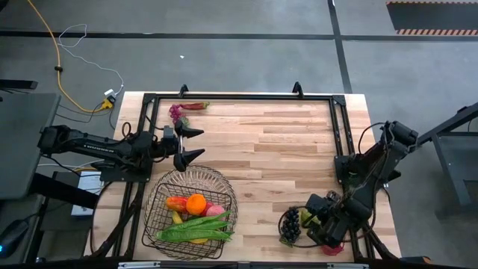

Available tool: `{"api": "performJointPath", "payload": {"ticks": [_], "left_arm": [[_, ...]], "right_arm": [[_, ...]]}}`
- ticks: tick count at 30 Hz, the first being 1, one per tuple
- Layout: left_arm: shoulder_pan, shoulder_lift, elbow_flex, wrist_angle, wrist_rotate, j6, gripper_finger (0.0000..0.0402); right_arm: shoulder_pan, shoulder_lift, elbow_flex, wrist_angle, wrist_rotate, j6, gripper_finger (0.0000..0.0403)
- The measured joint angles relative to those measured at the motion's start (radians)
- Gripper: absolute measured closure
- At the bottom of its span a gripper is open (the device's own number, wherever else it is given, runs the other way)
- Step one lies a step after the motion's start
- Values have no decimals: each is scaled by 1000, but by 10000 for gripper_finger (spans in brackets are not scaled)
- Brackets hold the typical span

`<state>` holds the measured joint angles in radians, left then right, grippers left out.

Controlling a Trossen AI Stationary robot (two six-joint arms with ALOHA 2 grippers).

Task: Build produce basket
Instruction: Put the green pear into the black wire basket

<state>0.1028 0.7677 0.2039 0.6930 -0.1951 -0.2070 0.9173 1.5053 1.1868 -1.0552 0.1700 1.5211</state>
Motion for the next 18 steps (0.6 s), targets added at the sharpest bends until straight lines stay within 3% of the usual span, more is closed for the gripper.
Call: {"api": "performJointPath", "payload": {"ticks": [10,18], "left_arm": [[0,0,0,-1,1,0,21],[0,7,0,0,1,-3,21]], "right_arm": [[-1,144,95,-48,-40,7,178],[-1,159,95,-181,-58,85,195]]}}
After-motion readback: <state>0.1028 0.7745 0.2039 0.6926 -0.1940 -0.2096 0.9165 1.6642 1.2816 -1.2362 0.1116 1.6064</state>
